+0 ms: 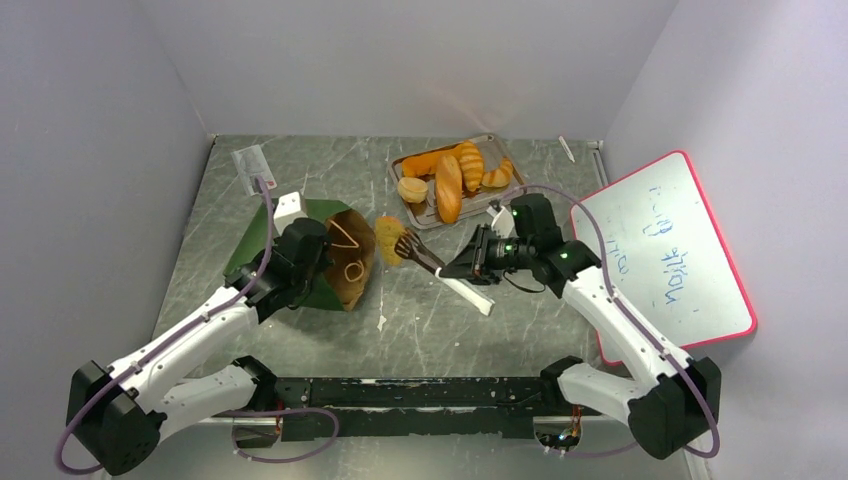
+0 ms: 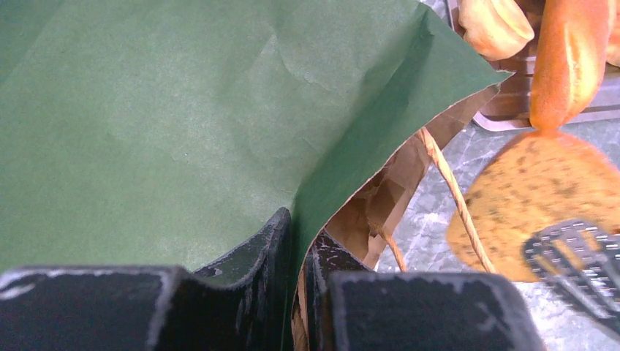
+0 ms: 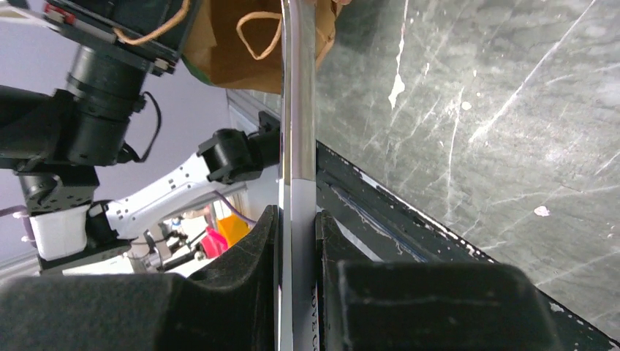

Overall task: Take the fake bread out of the paper bag
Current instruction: Take out the fake bread from the paper bag, then place the fake bread in the container.

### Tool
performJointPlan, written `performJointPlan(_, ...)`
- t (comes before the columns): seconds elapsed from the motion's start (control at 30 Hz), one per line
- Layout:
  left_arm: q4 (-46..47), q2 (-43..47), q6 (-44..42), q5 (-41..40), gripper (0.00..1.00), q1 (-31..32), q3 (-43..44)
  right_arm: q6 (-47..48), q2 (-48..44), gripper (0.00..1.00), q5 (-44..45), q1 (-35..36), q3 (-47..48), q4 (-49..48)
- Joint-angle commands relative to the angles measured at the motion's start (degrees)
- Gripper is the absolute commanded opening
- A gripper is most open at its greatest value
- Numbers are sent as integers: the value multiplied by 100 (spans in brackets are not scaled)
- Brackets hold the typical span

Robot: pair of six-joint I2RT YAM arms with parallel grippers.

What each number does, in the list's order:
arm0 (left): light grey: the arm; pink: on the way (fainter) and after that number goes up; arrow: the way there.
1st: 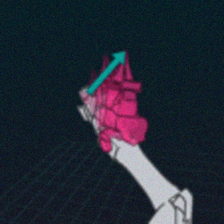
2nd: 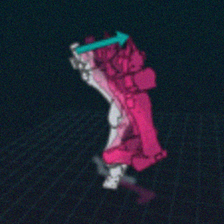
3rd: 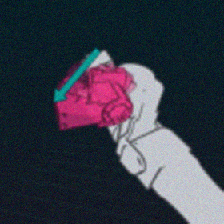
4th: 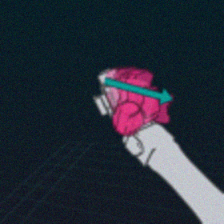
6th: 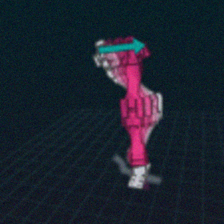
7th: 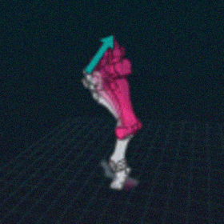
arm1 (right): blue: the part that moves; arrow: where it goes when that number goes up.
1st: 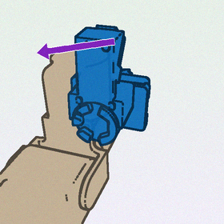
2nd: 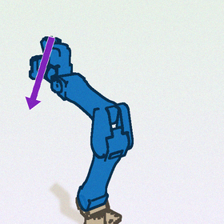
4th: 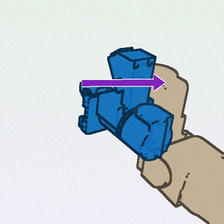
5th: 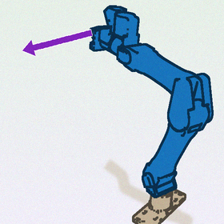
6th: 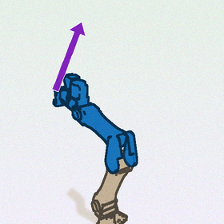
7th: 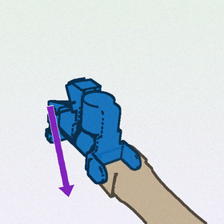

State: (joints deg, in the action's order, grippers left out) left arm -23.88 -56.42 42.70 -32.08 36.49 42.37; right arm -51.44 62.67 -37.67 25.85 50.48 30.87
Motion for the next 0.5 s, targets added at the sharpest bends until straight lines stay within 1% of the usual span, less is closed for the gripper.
performJointPlan(0.0,12,-73,-70,-308,7,3,218,61,-349,0,321,-110,543,183)
performJointPlan(0.1,184,-165,-256,-229,7,-45,297,33,-388,0,580,-239,898,153)
performJointPlan(0.2,347,-291,-532,-8,7,-137,443,208,-183,0,922,-406,1437,266)
performJointPlan(0.33,512,-454,-825,554,7,-404,709,501,255,0,1279,-709,2160,293)
performJointPlan(0.47,576,-554,-1030,1183,7,-687,1035,553,659,0,1412,-1194,2420,-104)
